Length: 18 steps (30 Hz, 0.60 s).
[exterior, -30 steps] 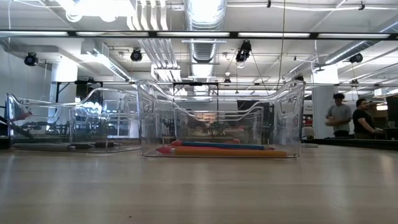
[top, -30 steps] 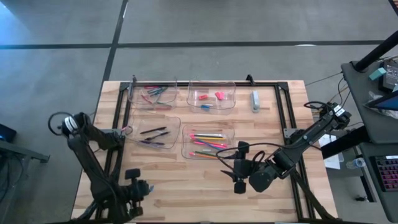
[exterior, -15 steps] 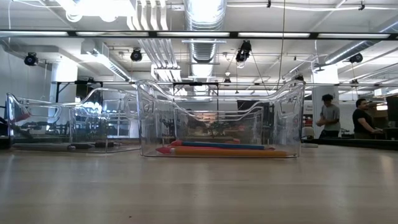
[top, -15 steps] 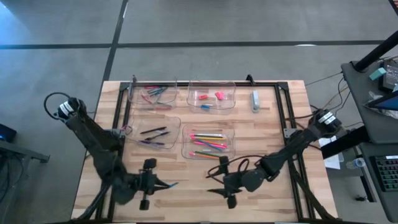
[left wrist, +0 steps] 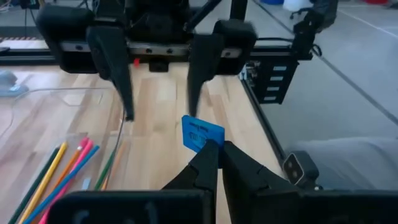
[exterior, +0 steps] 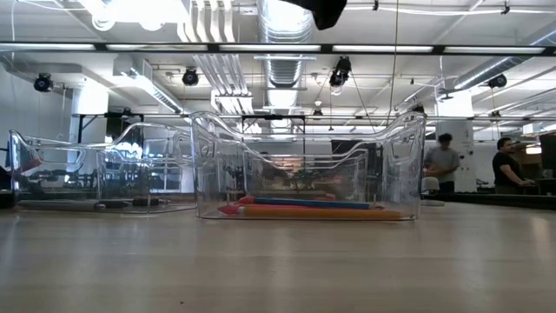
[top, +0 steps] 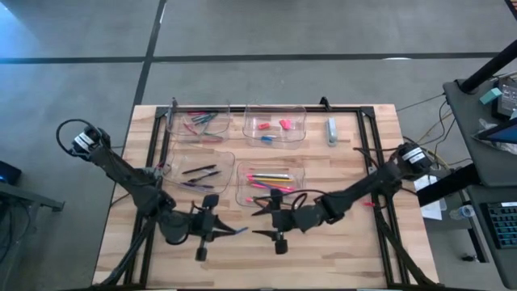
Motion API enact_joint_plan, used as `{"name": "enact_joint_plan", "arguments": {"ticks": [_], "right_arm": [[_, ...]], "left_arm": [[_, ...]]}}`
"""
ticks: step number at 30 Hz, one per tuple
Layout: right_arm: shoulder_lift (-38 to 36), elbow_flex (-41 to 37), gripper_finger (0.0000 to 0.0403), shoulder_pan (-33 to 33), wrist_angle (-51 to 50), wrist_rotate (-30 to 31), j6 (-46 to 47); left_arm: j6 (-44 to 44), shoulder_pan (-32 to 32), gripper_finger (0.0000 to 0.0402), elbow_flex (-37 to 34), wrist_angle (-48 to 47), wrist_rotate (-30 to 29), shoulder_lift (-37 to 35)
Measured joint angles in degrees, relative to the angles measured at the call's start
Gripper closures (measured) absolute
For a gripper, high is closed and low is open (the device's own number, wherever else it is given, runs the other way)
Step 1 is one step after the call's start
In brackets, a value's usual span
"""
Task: Sort crayons/erasers/pens/pencils in bins
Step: Put the blue eraser into the top right transparent bin
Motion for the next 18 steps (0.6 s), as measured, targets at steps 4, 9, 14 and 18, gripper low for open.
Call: {"name": "enact_joint_plan", "arguments": {"ticks": [4,9,14,18], "right_arm": [[0.4,0.0,0.0184,-0.5,3.9,-3.2,0.0],[0.4,0.0,0.0184,-0.6,4.3,-3.4,0.0],[0.4,0.0,0.0184,-0.7,4.7,-3.4,0.0],[0.4,0.4,0.0184,-0.7,4.7,-3.4,0.0]], "left_arm": [[0.1,0.7,0.0401,-0.1,0.0,0.1,0.0],[1.0,0.9,0.0401,0.2,1.0,0.1,0.4],[2.4,1.4,0.0401,0.0,4.0,0.2,0.5],[3.0,2.3,0.0401,0.1,4.7,0.6,0.5]]}}
